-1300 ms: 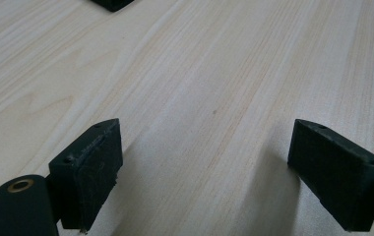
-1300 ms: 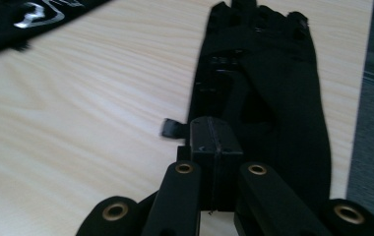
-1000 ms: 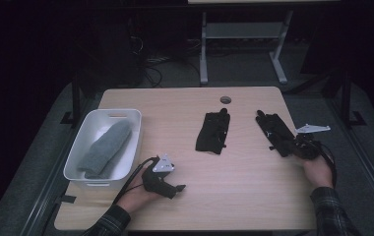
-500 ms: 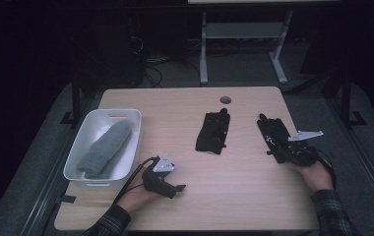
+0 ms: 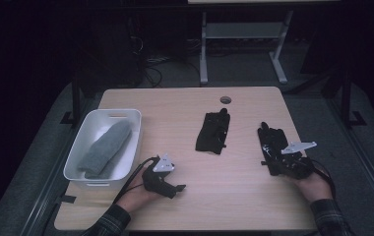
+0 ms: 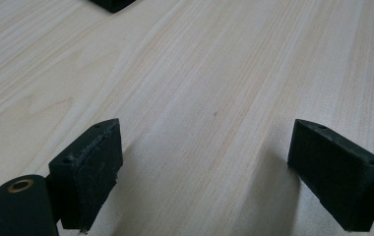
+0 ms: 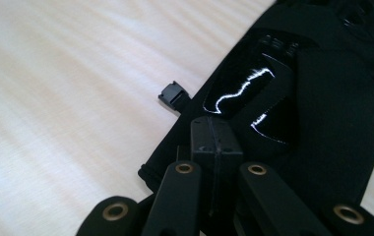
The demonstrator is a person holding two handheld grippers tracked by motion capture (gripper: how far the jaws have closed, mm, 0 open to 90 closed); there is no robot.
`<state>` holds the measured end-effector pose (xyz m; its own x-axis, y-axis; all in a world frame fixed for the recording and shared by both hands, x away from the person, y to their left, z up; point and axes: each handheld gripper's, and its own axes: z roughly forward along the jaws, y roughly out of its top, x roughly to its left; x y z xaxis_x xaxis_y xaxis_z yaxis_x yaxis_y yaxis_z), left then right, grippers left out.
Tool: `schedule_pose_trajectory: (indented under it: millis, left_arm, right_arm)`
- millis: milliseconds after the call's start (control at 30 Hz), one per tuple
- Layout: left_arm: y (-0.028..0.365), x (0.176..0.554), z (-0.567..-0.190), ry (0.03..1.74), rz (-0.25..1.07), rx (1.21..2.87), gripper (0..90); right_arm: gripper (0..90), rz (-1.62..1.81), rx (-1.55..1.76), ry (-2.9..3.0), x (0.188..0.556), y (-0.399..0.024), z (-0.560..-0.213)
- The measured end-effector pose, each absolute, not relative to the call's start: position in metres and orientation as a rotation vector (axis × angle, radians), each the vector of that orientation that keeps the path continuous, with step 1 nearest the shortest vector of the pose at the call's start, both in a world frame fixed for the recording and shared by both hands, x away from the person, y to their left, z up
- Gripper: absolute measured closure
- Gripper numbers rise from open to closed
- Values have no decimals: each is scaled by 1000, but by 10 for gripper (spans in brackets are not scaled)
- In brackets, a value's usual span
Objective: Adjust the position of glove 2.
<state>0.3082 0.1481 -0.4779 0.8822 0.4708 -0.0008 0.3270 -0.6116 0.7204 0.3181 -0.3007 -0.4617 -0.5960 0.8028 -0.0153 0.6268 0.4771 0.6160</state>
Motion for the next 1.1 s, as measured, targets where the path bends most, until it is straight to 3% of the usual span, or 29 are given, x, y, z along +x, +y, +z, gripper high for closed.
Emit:
schedule_pose_trajectory:
  millis: [700,1100]
  left_arm:
    - [147,308,-478,573,235,2281,124]
    - [146,309,-478,576,238,2267,124]
  right_arm:
    - [900,887,1033,2599,261,-259,-459]
    - [900,956,1031,2460,265,-269,-437]
